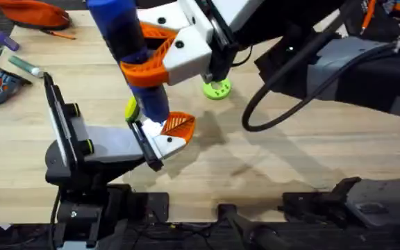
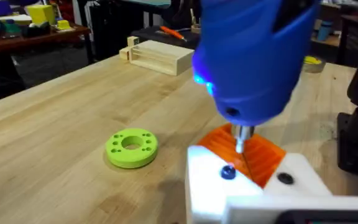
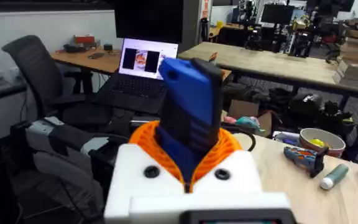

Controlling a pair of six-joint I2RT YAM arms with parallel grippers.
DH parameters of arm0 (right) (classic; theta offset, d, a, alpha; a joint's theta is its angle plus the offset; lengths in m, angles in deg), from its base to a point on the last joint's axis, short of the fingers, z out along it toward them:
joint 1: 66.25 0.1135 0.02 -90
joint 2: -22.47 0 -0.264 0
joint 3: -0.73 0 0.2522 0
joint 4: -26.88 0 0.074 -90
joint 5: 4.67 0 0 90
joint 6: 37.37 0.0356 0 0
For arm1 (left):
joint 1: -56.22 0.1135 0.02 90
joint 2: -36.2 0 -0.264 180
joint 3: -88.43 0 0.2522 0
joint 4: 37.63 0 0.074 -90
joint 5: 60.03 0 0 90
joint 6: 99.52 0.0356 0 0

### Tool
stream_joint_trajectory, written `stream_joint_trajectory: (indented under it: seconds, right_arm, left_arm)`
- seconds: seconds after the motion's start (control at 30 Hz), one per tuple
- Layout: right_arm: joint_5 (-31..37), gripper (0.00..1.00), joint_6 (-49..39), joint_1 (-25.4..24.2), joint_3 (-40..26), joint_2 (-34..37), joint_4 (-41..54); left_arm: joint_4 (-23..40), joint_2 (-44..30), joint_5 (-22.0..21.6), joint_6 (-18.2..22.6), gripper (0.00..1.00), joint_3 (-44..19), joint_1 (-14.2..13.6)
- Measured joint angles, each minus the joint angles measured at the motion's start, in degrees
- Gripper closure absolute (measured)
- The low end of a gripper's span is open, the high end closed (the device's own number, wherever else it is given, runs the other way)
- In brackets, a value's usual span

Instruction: Pick up the gripper from the table and insert it into the empty holder that is missing its gripper. Then pick up a screw, insert it into the mounting hole, and use the screwdriver to tighten it. Finally, clean up the table by picking up the vegetable and placing it into the bucket.

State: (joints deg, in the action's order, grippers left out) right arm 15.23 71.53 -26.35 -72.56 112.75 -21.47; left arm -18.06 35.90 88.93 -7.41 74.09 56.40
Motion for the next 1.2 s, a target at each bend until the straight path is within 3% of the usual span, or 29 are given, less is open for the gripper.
stream_joint_trajectory:
  seconds: [1.2]
  right_arm:
    - [0.2,0.977,-1.4,0.6,0.0,1.4,0.2]
  left_arm:
    - [0.0,0.0,0.0,0.0,0.995,0.0,0.0]
